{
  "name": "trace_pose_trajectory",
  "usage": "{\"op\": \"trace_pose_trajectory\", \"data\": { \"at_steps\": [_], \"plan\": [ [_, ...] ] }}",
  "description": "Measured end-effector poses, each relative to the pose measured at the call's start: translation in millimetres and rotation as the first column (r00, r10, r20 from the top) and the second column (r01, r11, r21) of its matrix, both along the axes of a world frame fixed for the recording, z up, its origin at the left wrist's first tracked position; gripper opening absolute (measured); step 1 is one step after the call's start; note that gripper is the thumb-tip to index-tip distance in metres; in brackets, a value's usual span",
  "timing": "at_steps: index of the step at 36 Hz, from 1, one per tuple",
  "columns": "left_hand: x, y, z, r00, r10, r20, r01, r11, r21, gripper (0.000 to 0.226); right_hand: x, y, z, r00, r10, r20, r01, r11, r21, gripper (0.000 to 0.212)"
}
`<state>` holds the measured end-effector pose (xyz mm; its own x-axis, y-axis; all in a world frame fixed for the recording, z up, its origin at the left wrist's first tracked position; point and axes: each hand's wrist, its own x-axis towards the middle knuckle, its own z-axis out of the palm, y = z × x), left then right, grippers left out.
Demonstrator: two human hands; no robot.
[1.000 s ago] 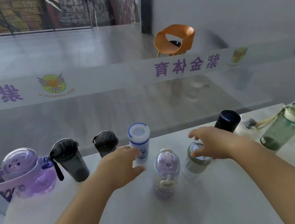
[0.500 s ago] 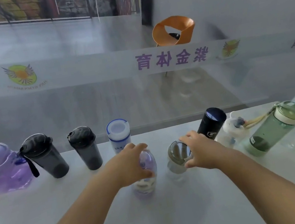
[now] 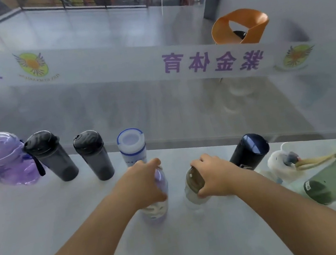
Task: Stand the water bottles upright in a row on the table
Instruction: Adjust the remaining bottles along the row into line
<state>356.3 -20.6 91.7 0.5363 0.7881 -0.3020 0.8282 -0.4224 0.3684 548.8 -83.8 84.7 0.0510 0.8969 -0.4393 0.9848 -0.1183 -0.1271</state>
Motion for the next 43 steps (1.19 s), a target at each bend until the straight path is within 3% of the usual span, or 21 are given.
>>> {"op": "trace_pose_trajectory", "data": {
  "at_steps": [10, 23, 35, 43],
  "plan": [
    [42, 13, 6, 0.997, 0.054, 0.046, -0.055, 0.998, 0.015, 0.057, 29, 17, 7, 0.994, 0.072, 0.088, -0.074, 0.997, 0.023, 0.041],
    [91, 51, 4, 0.998, 0.052, 0.038, -0.055, 0.996, 0.066, 0.061, 48, 48, 20, 0.994, 0.052, 0.095, -0.052, 0.999, 0.001, 0.043],
    [100, 65, -2, 0.985, 0.064, 0.161, -0.078, 0.994, 0.079, 0.071, 58, 70, 16, 0.996, -0.014, 0.093, 0.022, 0.996, -0.088, 0.049],
    [98, 64, -4, 0.977, 0.046, 0.209, -0.069, 0.992, 0.101, 0.063, 62, 76, 16, 0.994, -0.051, 0.096, 0.059, 0.994, -0.089, 0.048]
  ]
}}
